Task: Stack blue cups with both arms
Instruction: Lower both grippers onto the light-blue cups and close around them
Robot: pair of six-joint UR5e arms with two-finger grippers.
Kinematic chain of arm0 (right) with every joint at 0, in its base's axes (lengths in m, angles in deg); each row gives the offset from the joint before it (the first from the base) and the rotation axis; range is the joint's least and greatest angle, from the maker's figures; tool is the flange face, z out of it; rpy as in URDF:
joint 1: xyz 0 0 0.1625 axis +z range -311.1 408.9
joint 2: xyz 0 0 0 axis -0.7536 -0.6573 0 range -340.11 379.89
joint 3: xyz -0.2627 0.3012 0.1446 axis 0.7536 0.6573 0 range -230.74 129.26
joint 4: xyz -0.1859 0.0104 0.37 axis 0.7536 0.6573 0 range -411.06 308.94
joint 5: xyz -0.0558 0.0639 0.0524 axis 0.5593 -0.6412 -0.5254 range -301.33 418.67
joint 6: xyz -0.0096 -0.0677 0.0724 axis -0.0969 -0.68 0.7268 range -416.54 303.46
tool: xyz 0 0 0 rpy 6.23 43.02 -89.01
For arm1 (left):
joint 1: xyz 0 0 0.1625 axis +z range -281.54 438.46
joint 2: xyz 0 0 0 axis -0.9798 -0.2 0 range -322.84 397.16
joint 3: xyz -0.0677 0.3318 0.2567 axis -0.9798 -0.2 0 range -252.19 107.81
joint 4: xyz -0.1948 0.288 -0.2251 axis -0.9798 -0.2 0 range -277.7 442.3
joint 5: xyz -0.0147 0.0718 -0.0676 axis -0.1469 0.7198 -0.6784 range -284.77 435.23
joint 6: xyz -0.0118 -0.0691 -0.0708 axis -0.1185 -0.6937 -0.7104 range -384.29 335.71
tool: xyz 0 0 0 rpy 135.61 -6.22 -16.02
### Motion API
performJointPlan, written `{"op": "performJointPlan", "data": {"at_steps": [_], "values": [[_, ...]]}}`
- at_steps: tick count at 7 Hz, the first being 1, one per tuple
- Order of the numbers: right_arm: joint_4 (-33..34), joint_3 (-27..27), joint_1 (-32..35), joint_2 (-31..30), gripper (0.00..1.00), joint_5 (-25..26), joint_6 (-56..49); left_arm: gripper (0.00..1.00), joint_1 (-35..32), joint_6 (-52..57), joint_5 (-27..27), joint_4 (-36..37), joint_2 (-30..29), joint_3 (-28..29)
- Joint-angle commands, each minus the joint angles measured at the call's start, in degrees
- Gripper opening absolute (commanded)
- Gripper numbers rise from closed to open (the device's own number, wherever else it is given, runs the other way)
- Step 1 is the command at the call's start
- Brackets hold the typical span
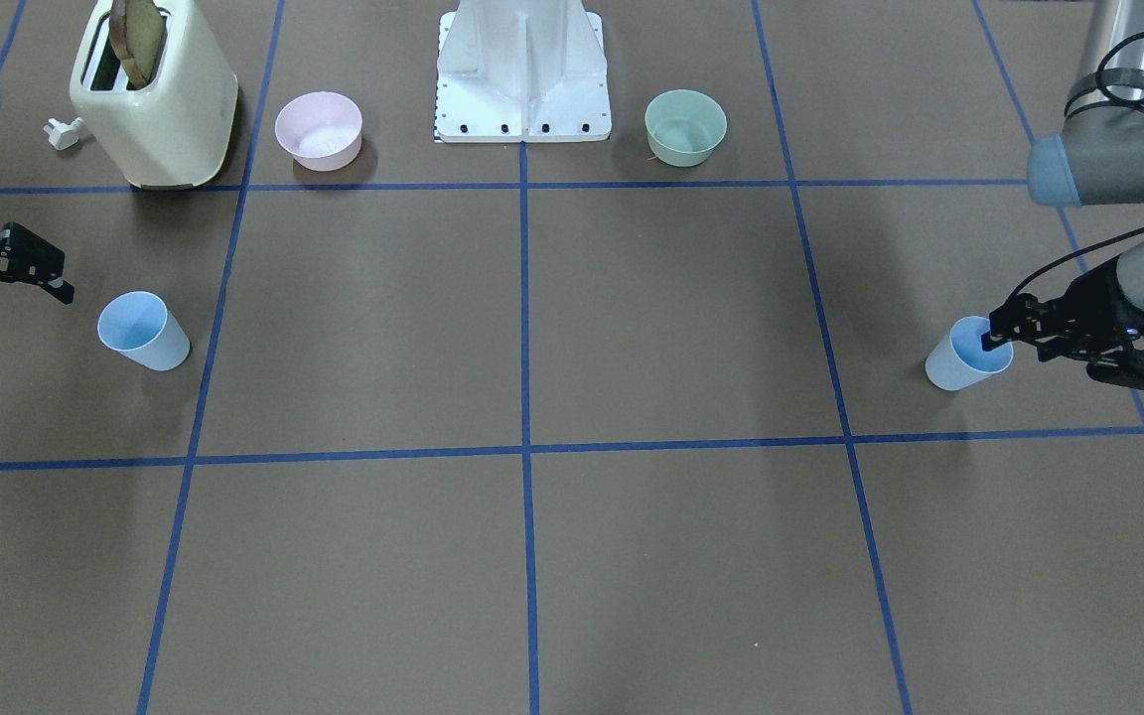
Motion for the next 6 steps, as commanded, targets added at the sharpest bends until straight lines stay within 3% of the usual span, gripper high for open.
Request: {"op": "performJointPlan", "data": {"at_steps": [1,2,3,6], "values": [[0.0,-0.2,-1.3,0.4,0.99,0.2,1.2,0.68,1.1,0.0,-0.1,0.0,-0.1,0.6],[0.0,-0.2,-1.3,0.5,0.99,0.2,1.1,0.38,1.1,0.0,-0.2,-0.1,-0.1,0.6],[0.0,-0.1,-1.4,0.7,0.99,0.2,1.1,0.01,1.1,0.5,-0.2,0.0,-0.1,0.6],[0.0,0.0,-2.1,0.9,0.98,0.2,1.2,0.00,1.0,-0.4,-0.4,1.0,-1.8,-1.2]]}}
